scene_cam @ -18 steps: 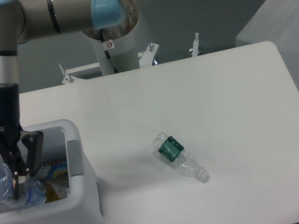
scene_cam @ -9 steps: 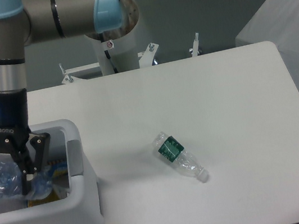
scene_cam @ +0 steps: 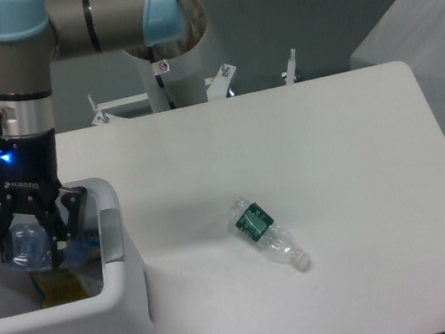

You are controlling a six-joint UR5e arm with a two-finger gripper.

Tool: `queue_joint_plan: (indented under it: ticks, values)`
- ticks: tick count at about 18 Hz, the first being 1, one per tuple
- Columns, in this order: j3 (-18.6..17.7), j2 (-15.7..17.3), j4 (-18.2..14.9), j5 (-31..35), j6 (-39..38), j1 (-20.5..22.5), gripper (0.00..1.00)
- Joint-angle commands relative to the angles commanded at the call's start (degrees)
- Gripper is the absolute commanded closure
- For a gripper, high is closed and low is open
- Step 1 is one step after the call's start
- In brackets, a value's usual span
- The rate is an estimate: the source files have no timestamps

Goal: Place the trash in the trash can
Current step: 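Lower the bottle into the bin and open the gripper, then raise the gripper out of the bin and move to the green-labelled bottle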

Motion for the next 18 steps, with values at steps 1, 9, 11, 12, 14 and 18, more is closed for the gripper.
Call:
queue_joint_plan:
  ticks: [1,9,11,12,14,18]
  values:
    - [0.44,0.18,0.00,-0.17,-0.61,0.09,0.05]
    - [1.50,2.99,-1.66,0.17,-6.41,5.52,0.00]
    - [1.41,3.25,-4.21,0.18,-9.48,9.73,0.00]
    - [0.97,3.34,-5.44,0.18,-10.71,12.19,0.00]
    - [-0.78,3.34,-6.68,0.09,-11.25,16.59,0.00]
    - [-5.52,3.25,-13.60,0.09,-11.52,25.11,0.00]
